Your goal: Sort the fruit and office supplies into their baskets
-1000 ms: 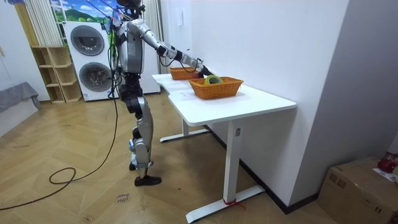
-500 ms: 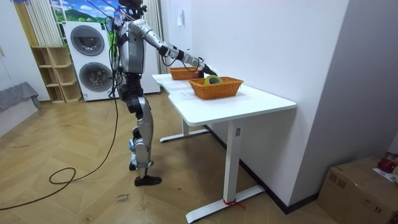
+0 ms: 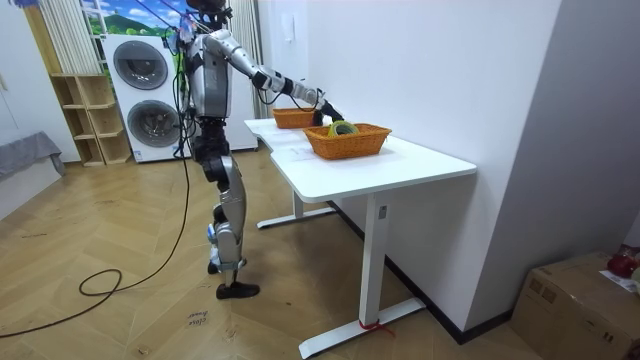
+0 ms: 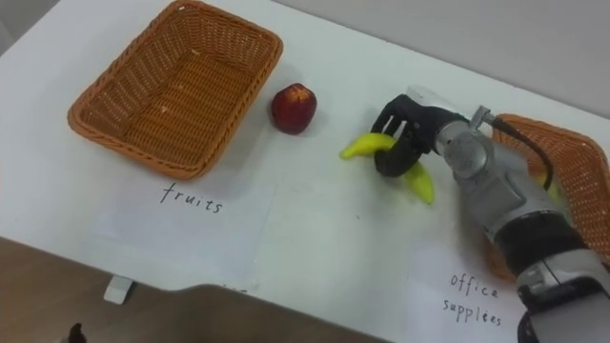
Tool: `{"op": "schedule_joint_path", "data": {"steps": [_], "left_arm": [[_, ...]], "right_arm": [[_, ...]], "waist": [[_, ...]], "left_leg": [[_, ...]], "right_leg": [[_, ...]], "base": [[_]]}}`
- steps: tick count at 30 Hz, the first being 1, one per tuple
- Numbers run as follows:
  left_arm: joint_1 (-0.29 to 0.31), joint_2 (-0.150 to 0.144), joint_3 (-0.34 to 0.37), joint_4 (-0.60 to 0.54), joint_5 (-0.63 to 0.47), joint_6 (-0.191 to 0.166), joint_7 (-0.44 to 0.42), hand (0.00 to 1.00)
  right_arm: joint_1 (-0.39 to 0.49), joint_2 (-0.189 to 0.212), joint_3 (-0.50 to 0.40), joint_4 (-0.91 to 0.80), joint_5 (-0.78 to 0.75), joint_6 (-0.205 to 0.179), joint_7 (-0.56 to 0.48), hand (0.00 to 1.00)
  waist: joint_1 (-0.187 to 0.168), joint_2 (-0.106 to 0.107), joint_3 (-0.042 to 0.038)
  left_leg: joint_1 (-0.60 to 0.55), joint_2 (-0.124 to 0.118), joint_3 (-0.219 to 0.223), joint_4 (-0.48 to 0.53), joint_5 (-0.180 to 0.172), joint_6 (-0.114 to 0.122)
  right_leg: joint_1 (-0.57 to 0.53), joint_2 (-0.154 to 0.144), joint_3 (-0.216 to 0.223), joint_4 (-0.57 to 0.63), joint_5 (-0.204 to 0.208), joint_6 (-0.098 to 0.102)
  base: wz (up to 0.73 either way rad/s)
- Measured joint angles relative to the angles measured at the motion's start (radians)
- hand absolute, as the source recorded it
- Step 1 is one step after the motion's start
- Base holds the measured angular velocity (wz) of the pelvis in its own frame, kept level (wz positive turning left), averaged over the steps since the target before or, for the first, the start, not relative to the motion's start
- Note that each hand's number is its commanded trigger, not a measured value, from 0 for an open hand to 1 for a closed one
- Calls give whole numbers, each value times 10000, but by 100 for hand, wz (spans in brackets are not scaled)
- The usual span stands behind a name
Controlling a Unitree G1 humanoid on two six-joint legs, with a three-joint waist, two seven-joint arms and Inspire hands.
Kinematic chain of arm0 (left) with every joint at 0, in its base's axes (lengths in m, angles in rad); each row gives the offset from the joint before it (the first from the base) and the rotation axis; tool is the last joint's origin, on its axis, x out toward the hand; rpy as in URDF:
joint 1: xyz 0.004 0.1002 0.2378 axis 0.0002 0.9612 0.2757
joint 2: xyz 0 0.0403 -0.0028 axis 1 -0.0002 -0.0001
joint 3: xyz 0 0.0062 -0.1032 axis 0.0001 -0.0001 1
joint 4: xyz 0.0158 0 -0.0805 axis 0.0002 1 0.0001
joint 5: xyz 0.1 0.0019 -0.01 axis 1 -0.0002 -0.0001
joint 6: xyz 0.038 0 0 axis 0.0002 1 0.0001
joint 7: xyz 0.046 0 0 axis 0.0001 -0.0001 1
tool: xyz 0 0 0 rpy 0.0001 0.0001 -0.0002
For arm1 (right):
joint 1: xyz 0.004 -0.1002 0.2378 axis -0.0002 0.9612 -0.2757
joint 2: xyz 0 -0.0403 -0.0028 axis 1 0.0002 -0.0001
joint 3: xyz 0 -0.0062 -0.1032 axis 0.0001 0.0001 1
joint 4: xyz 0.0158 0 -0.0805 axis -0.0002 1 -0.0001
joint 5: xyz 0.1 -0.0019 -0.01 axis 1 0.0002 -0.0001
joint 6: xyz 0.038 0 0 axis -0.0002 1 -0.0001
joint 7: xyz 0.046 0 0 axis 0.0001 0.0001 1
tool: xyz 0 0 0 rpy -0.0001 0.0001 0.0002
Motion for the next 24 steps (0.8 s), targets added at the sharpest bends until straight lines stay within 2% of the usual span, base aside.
{"op": "schedule_joint_path", "data": {"steps": [4,7,12,15,22,23,24], "left_arm": [[-17,-2,123,2,0,0,-35,0],[64,-15,411,-44,4,4,-94,0],[298,-68,771,-150,34,14,-73,0],[464,-73,821,-336,21,13,77,0],[891,-245,814,-742,17,10,435,0],[950,-270,812,-742,18,10,434,0],[951,-302,812,-749,19,10,434,0]], "right_arm": [[0,-3,-1,-688,-204,1,73,100],[6,-1,-51,-1448,-613,14,158,100],[454,-3,-743,-2612,-717,17,345,100],[776,-2,-1121,-3131,-448,16,415,100],[888,2,-1614,-4071,-243,12,452,100],[888,2,-1684,-4185,-122,4,452,100],[888,2,-1799,-4214,-79,-15,444,100]], "waist": [[-58,-23,-19],[-228,-22,-30],[-262,67,-89],[-268,85,-97],[-508,262,-173],[-532,309,-216],[-577,334,-212]], "left_leg": [[-3,1,-93,13,0,-1],[53,-4,-111,22,0,-1],[421,-9,-129,-68,0,0],[521,-1,-121,-87,0,0],[830,-1,-70,-173,9,-8],[923,1,-67,-209,9,-7],[1044,2,-65,-252,9,-7]], "right_leg": [[14,2,-44,-7,2,-3],[84,19,-39,-16,2,-3],[424,19,-5,-36,3,-1],[502,29,15,-22,3,-1],[743,41,98,-6,3,-1],[821,43,100,-5,3,-1],[946,48,99,-25,3,-1]], "base": [[3],[4],[-1],[-2],[-2],[0],[0]]}}
